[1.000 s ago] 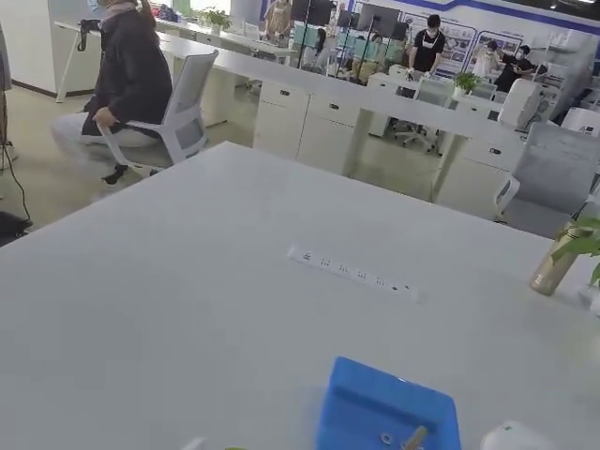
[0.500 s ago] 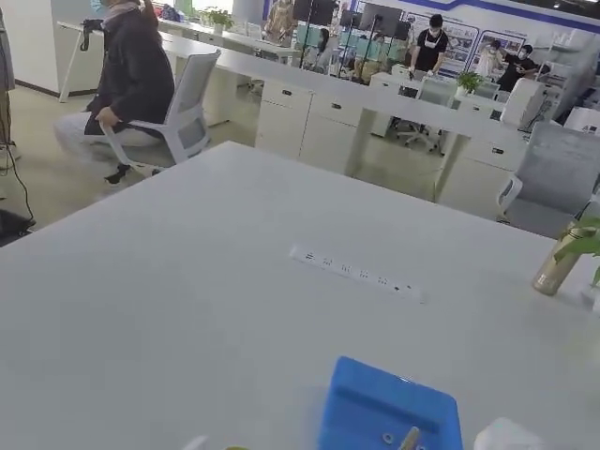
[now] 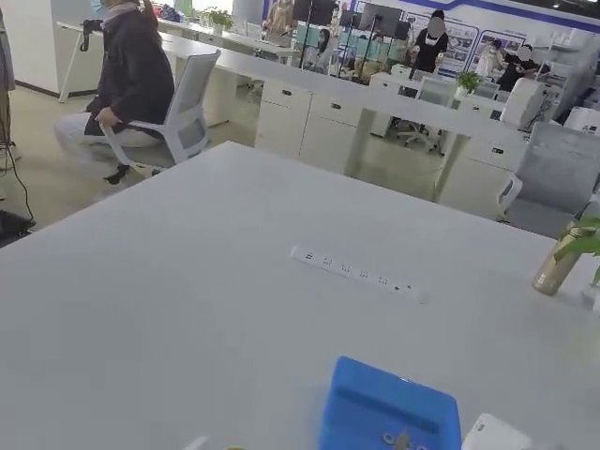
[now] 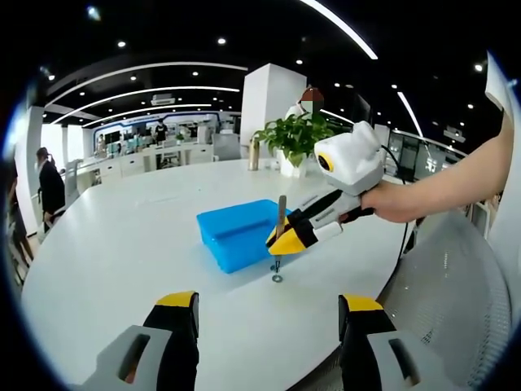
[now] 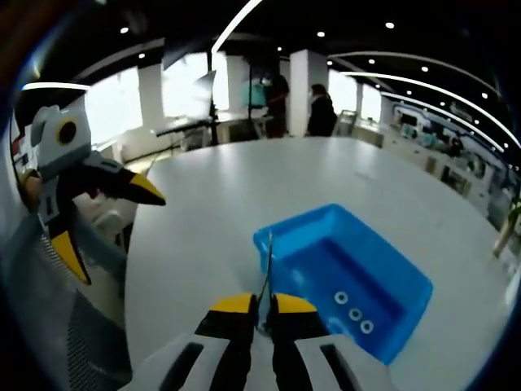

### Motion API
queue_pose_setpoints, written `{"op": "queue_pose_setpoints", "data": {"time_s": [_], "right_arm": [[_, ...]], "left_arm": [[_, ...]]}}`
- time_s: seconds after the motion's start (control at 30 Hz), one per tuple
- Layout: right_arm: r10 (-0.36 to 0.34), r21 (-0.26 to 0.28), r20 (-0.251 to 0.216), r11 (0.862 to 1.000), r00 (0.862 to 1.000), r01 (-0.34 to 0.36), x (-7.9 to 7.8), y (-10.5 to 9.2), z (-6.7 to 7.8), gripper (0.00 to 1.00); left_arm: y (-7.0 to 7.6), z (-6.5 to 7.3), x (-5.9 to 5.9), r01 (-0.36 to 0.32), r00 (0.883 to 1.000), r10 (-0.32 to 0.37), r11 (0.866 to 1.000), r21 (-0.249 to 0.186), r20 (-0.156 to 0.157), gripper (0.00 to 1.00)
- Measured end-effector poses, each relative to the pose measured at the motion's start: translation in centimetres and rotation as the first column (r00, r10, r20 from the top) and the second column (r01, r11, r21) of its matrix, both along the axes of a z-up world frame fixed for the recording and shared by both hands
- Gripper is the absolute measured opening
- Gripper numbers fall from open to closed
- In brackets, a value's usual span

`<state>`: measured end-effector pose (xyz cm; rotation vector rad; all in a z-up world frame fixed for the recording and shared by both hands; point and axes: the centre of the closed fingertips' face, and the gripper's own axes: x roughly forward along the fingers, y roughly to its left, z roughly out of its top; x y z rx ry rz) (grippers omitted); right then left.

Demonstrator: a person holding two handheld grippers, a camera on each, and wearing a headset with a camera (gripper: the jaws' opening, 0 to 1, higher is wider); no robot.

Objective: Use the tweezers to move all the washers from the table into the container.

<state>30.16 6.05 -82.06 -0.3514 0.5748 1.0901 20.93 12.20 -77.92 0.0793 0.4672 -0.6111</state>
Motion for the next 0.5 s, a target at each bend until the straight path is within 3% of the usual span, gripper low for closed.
{"op": "queue_pose_setpoints", "data": {"time_s": [0.23, 0.33, 0.5], "right_arm": [[0.008, -0.02, 0.025, 1.0, 1.0, -0.008, 0.6, -0.5, -0.1, 0.05], [-0.014, 0.01, 0.006, 1.0, 1.0, 0.014, 0.9, -0.5, 0.2, 0.04], [-0.012, 0.002, -0.001, 1.0, 1.0, 0.012, 1.0, -0.5, -0.3, 0.04]], "left_arm": [[0.0, -0.1, 0.0, 0.001, 1.0, -0.001, 1.0, 0.001, -0.003, 0.7], [0.0, -0.2, 0.0, 0.003, 1.0, -0.003, 1.0, 0.003, -0.006, 0.7], [-0.1, -0.3, -0.1, 0.007, 1.0, -0.007, 1.0, 0.005, -0.008, 0.7]]}}
